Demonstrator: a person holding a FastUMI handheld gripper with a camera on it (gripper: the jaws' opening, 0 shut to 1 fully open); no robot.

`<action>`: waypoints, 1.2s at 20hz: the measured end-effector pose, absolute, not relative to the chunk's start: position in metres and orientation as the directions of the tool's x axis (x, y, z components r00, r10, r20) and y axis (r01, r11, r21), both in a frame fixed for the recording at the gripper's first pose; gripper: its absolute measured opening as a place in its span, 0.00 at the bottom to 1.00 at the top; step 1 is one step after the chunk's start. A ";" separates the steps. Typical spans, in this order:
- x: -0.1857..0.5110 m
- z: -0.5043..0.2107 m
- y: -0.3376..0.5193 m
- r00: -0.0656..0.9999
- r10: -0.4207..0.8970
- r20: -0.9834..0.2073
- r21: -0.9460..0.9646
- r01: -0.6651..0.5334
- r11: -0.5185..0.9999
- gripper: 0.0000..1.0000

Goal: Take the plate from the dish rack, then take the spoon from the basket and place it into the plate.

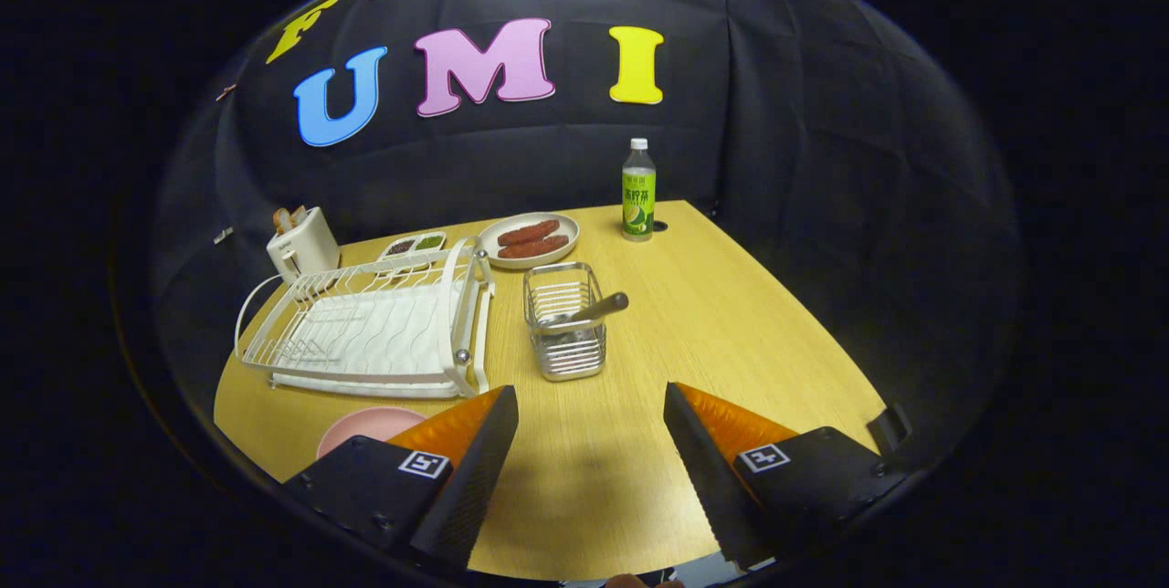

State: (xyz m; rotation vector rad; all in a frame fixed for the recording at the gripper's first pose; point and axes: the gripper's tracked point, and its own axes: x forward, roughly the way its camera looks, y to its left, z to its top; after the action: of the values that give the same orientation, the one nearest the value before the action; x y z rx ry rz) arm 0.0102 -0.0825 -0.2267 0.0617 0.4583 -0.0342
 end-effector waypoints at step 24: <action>0.143 -0.243 -0.077 0.968 0.236 -0.088 0.094 -0.228 0.969 0.55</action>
State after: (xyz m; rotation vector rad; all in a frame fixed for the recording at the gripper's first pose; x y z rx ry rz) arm 0.1432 -0.0768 -0.2435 0.0834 0.0991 0.2344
